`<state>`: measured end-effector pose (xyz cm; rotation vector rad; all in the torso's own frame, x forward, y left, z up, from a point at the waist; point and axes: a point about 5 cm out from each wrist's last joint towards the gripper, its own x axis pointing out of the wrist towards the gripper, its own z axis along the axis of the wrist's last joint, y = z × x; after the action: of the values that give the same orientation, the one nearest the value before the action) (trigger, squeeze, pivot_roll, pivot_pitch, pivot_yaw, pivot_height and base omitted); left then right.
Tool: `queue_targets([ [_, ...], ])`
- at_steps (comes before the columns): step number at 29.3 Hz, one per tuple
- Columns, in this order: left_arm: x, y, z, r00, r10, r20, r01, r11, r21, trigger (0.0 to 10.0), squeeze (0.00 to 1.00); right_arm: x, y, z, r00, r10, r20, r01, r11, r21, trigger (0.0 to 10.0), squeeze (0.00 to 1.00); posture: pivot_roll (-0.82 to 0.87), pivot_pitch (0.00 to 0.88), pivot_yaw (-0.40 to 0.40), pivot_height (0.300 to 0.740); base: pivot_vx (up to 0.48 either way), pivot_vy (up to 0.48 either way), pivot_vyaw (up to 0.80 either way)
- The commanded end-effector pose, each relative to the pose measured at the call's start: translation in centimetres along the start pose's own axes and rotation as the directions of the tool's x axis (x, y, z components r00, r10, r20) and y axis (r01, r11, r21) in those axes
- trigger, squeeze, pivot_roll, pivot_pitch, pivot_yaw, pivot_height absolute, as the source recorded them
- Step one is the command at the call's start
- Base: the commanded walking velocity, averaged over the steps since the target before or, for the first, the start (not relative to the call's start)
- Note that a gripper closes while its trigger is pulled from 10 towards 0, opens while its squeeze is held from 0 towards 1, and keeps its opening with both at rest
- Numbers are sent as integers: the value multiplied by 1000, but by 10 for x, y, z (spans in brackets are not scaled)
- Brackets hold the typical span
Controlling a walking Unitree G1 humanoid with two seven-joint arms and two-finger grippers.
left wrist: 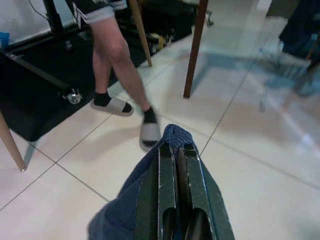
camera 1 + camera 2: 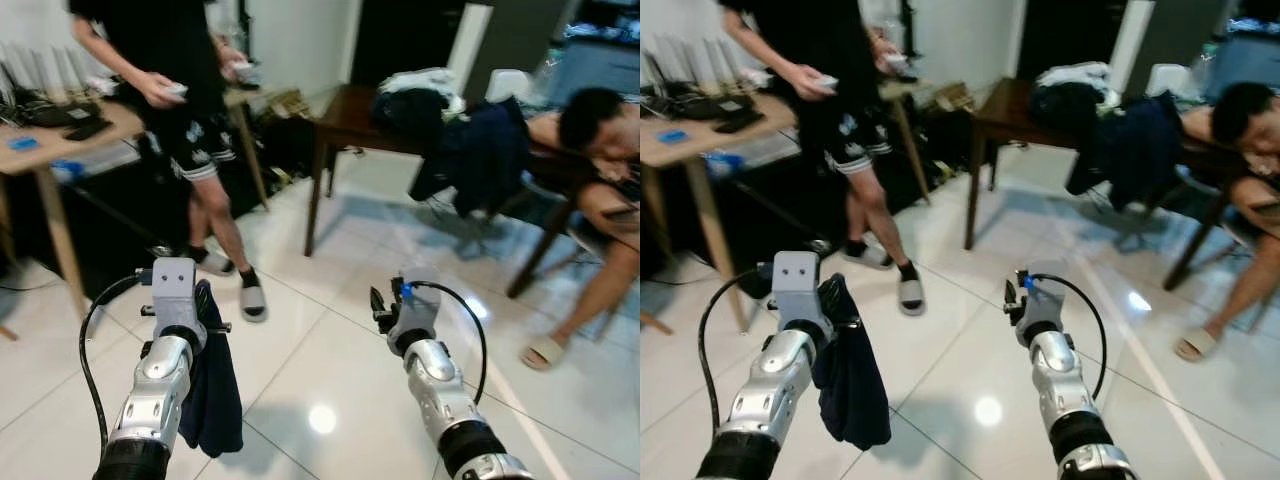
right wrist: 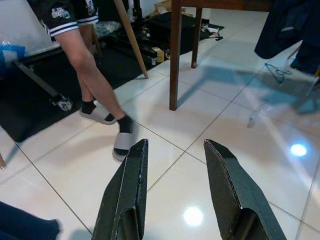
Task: Hang hanger
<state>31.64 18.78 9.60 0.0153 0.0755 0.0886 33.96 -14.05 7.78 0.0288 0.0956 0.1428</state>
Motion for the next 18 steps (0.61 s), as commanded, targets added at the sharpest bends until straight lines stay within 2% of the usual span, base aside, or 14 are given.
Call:
queue_targets([
  [1, 1, -4, 8, 999, -5, 33, 5, 1000, 0, 10000, 0, 2, 3, 2, 1000, 18, 0, -18, 1000, -6, 10000, 0, 111, 0, -19, 740, 0, 0, -800],
  [2, -1, -6, 7, 999, -15, 28, 14, 1000, 9, 10000, 0, 4, 7, 6, 999, 39, 13, -39, 999, -19, 10000, 0, 121, 0, -18, 740, 0, 0, -800],
  [4, 1, -7, 8, 999, -28, 27, 27, 1000, 10, 10000, 0, 5, 5, 5, 1000, 16, 12, -16, 1000, -23, 10000, 0, 114, 0, -18, 740, 0, 0, -800],
  [7, 7, 0, 13, 999, -6, 41, 6, 1000, 0, 10000, 0, 1, -1, -1, 999, -32, -3, 32, 999, 20, 10000, 0, 107, 0, -23, 740, 0, 0, -800],
  [14, 7, 4, 9, 1000, -3, 26, 4, 1000, -8, 10000, 0, -3, -2, -6, 999, -43, -11, 44, 999, 19, 10000, 0, 60, 0, -5, 740, 0, 0, -800],
  [18, 9, -3, 6, 999, -32, 27, 33, 999, -10, 10000, 0, -6, -5, -10, 999, -40, -18, 40, 999, 12, 10000, 0, 61, 8, -26, 740, 0, 0, -800],
])
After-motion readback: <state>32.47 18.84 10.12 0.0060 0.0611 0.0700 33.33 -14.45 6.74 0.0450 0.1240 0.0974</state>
